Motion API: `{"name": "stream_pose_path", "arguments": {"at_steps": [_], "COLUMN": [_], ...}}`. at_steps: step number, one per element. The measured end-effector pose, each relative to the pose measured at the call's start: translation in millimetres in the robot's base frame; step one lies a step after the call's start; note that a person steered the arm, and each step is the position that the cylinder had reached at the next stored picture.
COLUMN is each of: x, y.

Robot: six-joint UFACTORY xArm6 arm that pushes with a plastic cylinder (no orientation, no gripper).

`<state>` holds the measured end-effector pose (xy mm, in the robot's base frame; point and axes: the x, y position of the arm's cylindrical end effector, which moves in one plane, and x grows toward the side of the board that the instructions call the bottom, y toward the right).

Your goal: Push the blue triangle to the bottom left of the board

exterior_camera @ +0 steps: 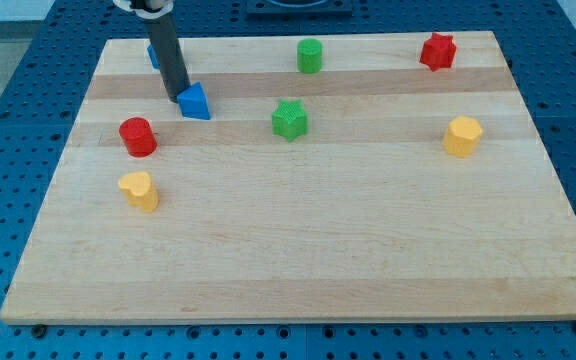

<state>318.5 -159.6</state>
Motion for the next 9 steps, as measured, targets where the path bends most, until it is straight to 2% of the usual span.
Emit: {"name": "stream_pose_path", "arguments": {"at_steps": [4, 7, 9], "x": [3.3, 48.5, 94.4], "y": [37.7, 65.5, 73.9]}}
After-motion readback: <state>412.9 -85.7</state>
